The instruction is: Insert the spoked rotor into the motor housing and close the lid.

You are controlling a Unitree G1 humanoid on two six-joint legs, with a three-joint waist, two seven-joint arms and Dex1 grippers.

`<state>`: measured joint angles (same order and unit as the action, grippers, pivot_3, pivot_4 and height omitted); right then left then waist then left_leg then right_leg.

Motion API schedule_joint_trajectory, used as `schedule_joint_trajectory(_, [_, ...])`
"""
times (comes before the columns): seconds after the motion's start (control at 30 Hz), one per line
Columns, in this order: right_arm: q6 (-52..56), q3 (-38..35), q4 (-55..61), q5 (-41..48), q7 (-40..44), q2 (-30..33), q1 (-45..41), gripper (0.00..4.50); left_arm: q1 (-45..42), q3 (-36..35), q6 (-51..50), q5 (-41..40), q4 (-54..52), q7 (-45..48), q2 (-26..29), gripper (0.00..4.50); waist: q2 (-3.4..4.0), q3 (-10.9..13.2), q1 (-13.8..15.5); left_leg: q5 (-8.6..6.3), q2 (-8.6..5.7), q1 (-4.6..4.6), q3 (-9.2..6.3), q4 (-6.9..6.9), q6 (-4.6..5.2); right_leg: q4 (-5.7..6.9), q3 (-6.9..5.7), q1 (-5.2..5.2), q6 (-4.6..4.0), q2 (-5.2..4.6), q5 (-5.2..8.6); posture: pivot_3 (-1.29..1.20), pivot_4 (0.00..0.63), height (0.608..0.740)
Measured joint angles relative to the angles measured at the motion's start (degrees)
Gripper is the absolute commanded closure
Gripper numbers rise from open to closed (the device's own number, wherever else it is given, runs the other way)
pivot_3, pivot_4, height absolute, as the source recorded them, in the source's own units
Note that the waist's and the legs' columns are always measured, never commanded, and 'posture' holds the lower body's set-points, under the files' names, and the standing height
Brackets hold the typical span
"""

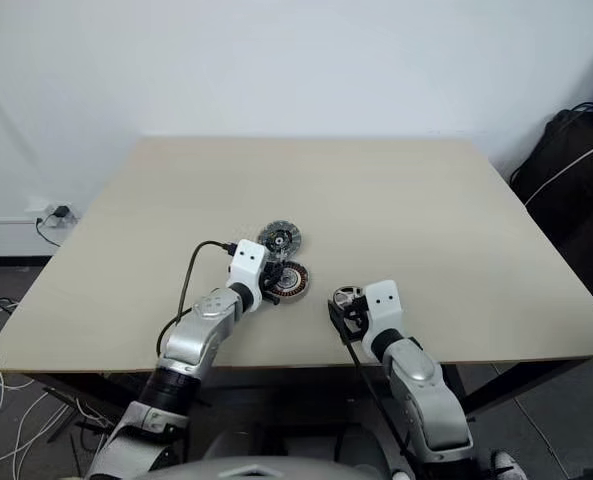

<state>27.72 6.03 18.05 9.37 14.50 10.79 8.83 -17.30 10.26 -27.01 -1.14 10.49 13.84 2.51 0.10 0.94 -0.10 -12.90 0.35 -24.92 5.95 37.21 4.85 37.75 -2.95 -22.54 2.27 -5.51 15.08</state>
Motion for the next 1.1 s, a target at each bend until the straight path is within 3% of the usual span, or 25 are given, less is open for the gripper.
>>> schedule_joint_trajectory(0.53, [-0.09, -0.02, 0.1, 0.0, -0.69, -0.17, 0.46, 0.0, -2.96, 1.9, 1.61, 2.3, 8.61, -0.18, -1.04, 3.74, 0.0, 0.0, 0.01, -0.01, 0.01, 0.0, -0.01, 0.05, 0.01, 0.02, 0.02, 0.0, 0.06, -0.05, -0.04, 0.0, 0.0, 0.74])
schedule_joint_trajectory(0.83, [-0.1, -0.01, 0.13, 0.01, -0.69, -0.18, 0.47, 0.0, -3.7, 1.75, 2.22, 2.31, 9.86, -0.06, -2.04, 0.75, 0.0, 0.0, 0.0, -0.01, 0.01, -0.01, -0.01, 0.05, 0.01, 0.02, 0.03, -0.01, 0.06, -0.05, -0.04, 0.0, 0.0, 0.74])
schedule_joint_trajectory(0.93, [-0.1, 0.01, 0.22, 0.01, -0.69, -0.2, 0.51, 0.0, -2.93, 1.5, 2.45, 2.17, 8.79, 0.06, -2.01, 0.75, 0.0, 0.0, -0.03, -0.01, 0.01, -0.01, -0.01, 0.05, 0.01, 0.02, 0.03, -0.01, 0.06, -0.06, -0.04, 0.0, 0.0, 0.74])
schedule_joint_trajectory(1.03, [-0.1, -0.13, 0.37, 0.01, -0.7, -0.17, 0.8, 0.0, 1.02, 1.01, 2.69, 1.44, 2.74, 0.26, -1.99, 1.43, 0.01, 0.0, -0.24, -0.01, 0.01, -0.02, -0.02, 0.04, 0.02, 0.01, 0.07, -0.04, 0.05, -0.07, -0.04, 0.0, 0.0, 0.74])
schedule_joint_trajectory(1.1, [-0.1, -0.27, 0.42, 0.01, -0.7, -0.11, 1.04, 0.0, 3.53, 0.78, 2.57, 0.49, -1.56, 0.74, -1.82, 2.11, 0.01, 0.0, -0.35, -0.02, 0.01, -0.02, -0.01, 0.04, 0.01, 0.01, 0.07, -0.03, 0.05, -0.08, -0.04, 0.0, 0.0, 0.74])
